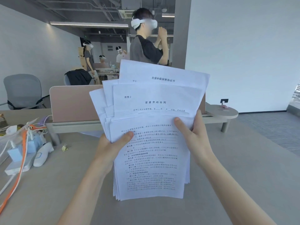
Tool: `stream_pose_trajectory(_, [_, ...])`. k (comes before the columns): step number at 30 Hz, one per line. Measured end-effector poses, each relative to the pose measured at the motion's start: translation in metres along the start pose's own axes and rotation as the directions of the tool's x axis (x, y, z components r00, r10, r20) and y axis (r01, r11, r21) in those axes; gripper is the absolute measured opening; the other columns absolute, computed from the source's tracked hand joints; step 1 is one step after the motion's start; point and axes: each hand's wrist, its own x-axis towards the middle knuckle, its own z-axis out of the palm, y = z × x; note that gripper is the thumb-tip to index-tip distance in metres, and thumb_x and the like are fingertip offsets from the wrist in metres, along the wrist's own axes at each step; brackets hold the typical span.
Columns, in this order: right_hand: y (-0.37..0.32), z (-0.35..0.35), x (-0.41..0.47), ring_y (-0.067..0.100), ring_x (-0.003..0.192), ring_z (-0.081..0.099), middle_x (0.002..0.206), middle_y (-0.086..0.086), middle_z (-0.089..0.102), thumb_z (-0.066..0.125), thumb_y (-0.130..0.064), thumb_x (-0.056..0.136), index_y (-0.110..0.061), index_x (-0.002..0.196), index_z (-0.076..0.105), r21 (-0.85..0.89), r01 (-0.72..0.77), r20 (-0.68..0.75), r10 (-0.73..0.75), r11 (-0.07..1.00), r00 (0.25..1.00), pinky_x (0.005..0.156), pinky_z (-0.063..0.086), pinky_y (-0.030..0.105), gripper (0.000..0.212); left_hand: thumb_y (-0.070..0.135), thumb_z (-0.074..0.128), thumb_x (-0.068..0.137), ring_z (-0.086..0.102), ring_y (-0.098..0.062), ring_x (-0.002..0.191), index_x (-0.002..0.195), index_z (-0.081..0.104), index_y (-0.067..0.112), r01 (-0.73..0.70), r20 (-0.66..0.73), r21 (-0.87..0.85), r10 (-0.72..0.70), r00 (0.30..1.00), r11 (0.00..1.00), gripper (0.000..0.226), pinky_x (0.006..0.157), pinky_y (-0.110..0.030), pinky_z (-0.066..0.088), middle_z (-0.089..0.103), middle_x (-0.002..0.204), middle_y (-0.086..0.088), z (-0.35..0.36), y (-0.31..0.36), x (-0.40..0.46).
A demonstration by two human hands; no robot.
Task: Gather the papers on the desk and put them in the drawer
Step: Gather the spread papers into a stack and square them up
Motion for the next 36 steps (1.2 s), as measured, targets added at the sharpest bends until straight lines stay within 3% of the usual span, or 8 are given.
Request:
stream_pose_trajectory(9, [-0.019, -0.006, -0.007, 0.005, 0.113, 0.067, 0.125, -0.010, 0.067, 0.067, -0.014, 0.094, -0.030, 0.128, 0.049, -0.061, 0.102, 0.032, -0.100, 0.993, 0.994, 0.095, 0.055, 0.035, 0.042, 0.029, 0.081, 0.065, 0.075, -0.007, 0.094, 0.088, 0.079, 0.044, -0.044, 0.167, 0.072, 0.032, 0.985, 0.996, 0.028, 0.077, -0.024, 0.059, 0.080, 0.099, 0.013, 0.003, 0.005, -0.011])
stream_pose_trajectory(17, [-0.016, -0.009, -0.012, 0.004, 0.132, 0.054, 0.141, -0.026, 0.056, 0.071, -0.006, 0.090, -0.059, 0.144, 0.018, -0.195, 0.228, 0.043, -0.224, 0.954, 0.974, 0.110, 0.046, 0.037, 0.092, 0.031, 0.082, 0.063, 0.077, -0.015, 0.092, 0.088, 0.082, 0.034, 0.087, 0.109, -0.055, -0.080, 0.991, 0.995, 0.025, 0.072, -0.027, 0.061, 0.081, 0.099, 0.005, -0.004, -0.025, -0.028])
stream_pose_trajectory(20, [-0.020, -0.007, -0.010, -0.023, 0.138, 0.025, 0.145, -0.050, 0.030, 0.068, -0.011, 0.092, -0.062, 0.137, 0.023, -0.397, 0.326, 0.117, -0.305, 0.858, 0.945, 0.111, 0.023, 0.005, 0.082, 0.029, 0.081, 0.067, 0.077, -0.015, 0.095, 0.090, 0.082, 0.031, 0.150, 0.125, -0.066, -0.141, 0.982, 0.986, 0.023, 0.070, -0.024, 0.060, 0.080, 0.102, 0.004, -0.004, -0.034, -0.033])
stream_pose_trajectory(22, [-0.019, -0.007, -0.009, -0.029, 0.128, 0.029, 0.144, -0.033, 0.043, 0.067, -0.013, 0.093, -0.056, 0.138, 0.034, -0.468, 0.336, 0.136, -0.309, 0.818, 0.941, 0.100, 0.024, -0.004, 0.070, 0.047, 0.093, 0.049, 0.076, -0.015, 0.095, 0.092, 0.082, 0.031, 0.161, 0.139, -0.068, -0.150, 0.979, 0.985, 0.047, 0.071, -0.024, 0.060, 0.080, 0.104, 0.003, -0.005, -0.037, -0.034])
stream_pose_trajectory(25, [-0.019, -0.006, -0.007, -0.031, 0.121, 0.032, 0.143, -0.011, 0.052, 0.068, -0.014, 0.092, -0.050, 0.136, 0.039, -0.530, 0.346, 0.136, -0.326, 0.774, 0.936, 0.091, 0.028, -0.007, 0.064, 0.046, 0.088, 0.053, 0.076, -0.019, 0.098, 0.092, 0.082, 0.034, 0.181, 0.122, -0.066, -0.172, 0.978, 0.981, 0.041, 0.074, -0.027, 0.061, 0.080, 0.106, 0.001, -0.007, -0.041, -0.034])
stream_pose_trajectory(28, [-0.020, -0.006, -0.008, -0.037, 0.118, 0.025, 0.143, -0.032, 0.038, 0.068, -0.011, 0.092, -0.057, 0.135, 0.026, -0.515, 0.351, 0.155, -0.319, 0.782, 0.935, 0.085, 0.029, -0.010, 0.076, 0.028, 0.075, 0.074, 0.076, -0.019, 0.099, 0.093, 0.082, 0.032, 0.203, 0.124, -0.053, -0.195, 0.973, 0.978, 0.021, 0.074, -0.027, 0.061, 0.079, 0.107, 0.000, -0.009, -0.046, -0.035])
stream_pose_trajectory(32, [-0.018, -0.008, -0.001, -0.017, 0.103, 0.047, 0.122, -0.003, 0.056, 0.069, -0.019, 0.090, -0.037, 0.134, 0.054, -0.604, 0.350, 0.131, -0.344, 0.716, 0.930, 0.080, 0.035, -0.004, 0.050, 0.022, 0.072, 0.076, 0.076, -0.019, 0.099, 0.093, 0.082, 0.032, 0.203, 0.134, -0.037, -0.197, 0.971, 0.978, 0.023, 0.074, -0.027, 0.060, 0.079, 0.108, 0.000, -0.010, -0.046, -0.035])
stream_pose_trajectory(36, [-0.014, -0.010, 0.001, -0.002, 0.110, 0.054, 0.121, 0.001, 0.057, 0.069, -0.015, 0.091, -0.029, 0.128, 0.064, -0.610, 0.385, 0.141, -0.383, 0.692, 0.913, 0.084, 0.035, -0.003, 0.039, 0.033, 0.089, 0.063, 0.075, -0.021, 0.101, 0.098, 0.082, 0.029, 0.187, 0.163, -0.031, -0.179, 0.970, 0.982, 0.036, 0.076, -0.028, 0.060, 0.079, 0.110, -0.002, -0.012, -0.046, -0.031])
